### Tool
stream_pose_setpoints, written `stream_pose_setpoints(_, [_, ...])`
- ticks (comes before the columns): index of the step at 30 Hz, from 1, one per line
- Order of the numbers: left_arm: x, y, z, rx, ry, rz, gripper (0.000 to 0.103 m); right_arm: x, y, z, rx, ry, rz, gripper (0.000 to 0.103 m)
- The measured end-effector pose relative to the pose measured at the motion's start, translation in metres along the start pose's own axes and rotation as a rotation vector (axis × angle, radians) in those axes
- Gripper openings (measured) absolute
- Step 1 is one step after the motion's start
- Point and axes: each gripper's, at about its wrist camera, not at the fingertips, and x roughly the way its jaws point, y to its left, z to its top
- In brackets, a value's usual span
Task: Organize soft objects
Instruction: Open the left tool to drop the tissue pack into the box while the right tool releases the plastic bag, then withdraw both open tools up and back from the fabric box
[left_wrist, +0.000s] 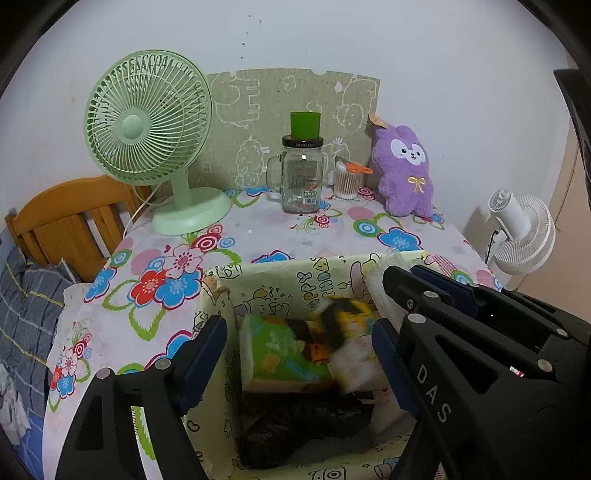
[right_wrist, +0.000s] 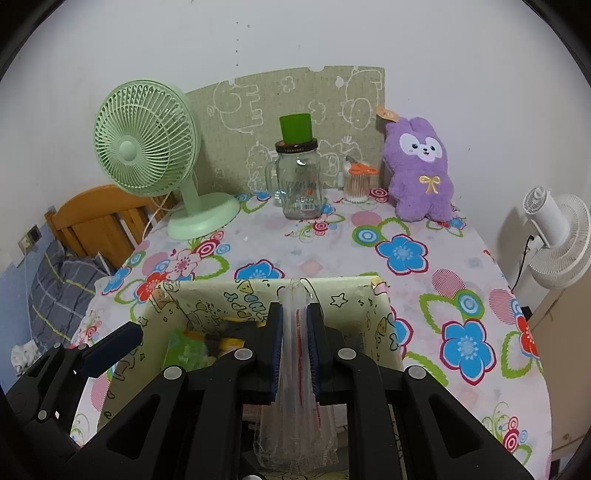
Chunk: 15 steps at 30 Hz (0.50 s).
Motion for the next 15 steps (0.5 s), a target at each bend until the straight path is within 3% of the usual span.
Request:
stream_pose_setpoints(7, [0.0023, -0.0003, -0.0006, -0.003, 0.009, 0.001, 0.084, 0.0051, 0.0003, -0.0001, -0.01, 0.016, 0.013, 0.024])
stream_pose_setpoints(9, [0.0027, -0.0013, -0.0005, -0.003, 0.014, -0.003, 0.085, 0.0055, -0.0002, -0.0001, -0.007, 0.024, 0.007, 0.035])
stream_pose_setpoints(11, [0.0016, -0.0012, -0.0005, -0.006, 0.013, -0.01, 0.086, 0.0044, -0.0018, -0.0006, -0.001, 0.025, 0.008, 0.061])
stream_pose_setpoints(13, [-0.0015, -0.0008, -0.0002, -0.009, 0.007, -0.015, 0.088, 0.0005, -0.0023, -0.0013, 0.005, 0.012, 0.015, 0.073])
stream_pose_setpoints(15, [-0.004, -0.0009, 0.0004, -0.012, 0.002, -0.015, 0.089, -0.0045, -0.0015, -0.001, 0.006, -0.002, 0.013, 0.075])
